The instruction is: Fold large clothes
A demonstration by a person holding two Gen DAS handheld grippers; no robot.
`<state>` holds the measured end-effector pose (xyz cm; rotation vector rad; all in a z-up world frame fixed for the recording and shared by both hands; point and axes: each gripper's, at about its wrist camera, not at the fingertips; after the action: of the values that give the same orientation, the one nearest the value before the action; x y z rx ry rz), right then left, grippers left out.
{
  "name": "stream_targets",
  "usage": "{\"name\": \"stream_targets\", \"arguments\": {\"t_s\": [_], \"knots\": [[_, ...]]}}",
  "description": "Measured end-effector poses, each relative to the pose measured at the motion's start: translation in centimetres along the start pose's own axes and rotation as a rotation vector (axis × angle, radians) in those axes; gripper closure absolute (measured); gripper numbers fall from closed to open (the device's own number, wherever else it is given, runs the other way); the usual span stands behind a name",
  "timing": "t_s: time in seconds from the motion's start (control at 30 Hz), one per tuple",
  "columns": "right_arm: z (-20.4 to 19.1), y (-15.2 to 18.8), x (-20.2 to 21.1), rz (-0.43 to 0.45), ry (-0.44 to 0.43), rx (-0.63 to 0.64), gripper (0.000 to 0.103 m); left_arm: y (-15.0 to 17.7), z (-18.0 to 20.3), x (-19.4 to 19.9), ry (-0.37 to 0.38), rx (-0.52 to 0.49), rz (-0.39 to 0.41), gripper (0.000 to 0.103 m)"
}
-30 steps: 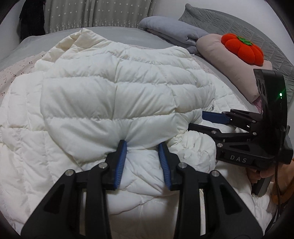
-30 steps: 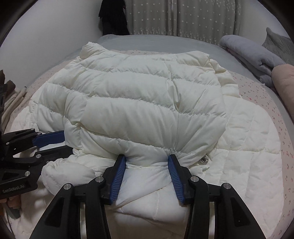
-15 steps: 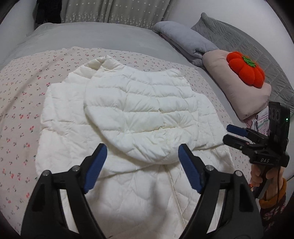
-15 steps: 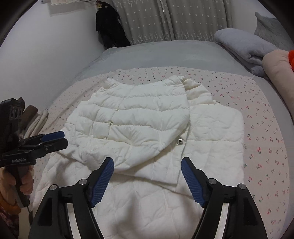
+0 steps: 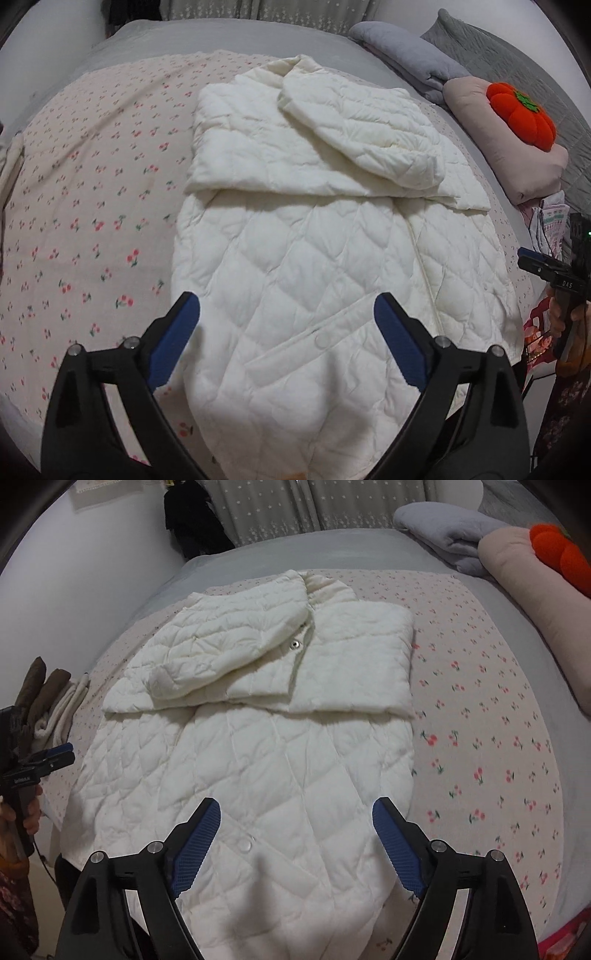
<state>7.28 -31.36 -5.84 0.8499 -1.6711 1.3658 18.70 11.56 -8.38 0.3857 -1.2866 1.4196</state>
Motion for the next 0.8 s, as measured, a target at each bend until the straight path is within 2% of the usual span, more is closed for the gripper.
{"name": "stream_targets", "arguments": {"t_s": [0.17,0.33,0.5,0.6,0.8], "knots": [[2.2,2.8,-0.4,-0.038,0.003,-0.047,0.017,2.9,-2.8,0.2,-0.016,0.072,-0.029,0.007],[4.0,4.9,-1.2,-0.073,-0.004,-0.112,0.017,4.9,-4.9,0.0,0.011,0.127,-0.065,0.008],[5.4,6.8,-2.0,-0.108,-0.037,-0.164,0.017,6.2,-6.3,-0.2,0.096,0.176,-0.095,0.008],[6.3,7.7,-2.2,-0.099,-0.091,-0.209,0.017,7.1,-6.8,-0.3,0.176,0.208,-0.096,0.008],[7.3,8.8,-1.8,-0.098,-0.194,-0.272,0.016,8.4,-6.2,-0.2,0.312,0.207,-0.107,0.008]]}}
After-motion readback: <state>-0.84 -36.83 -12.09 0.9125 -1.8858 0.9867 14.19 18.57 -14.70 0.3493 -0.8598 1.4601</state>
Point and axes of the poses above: each gripper's, at about its wrist camera, not at the fingertips, and x roughly against the way its jaws point, z to its right, y to its underside, and after that the axes turned 11 degrees about y, right-handed
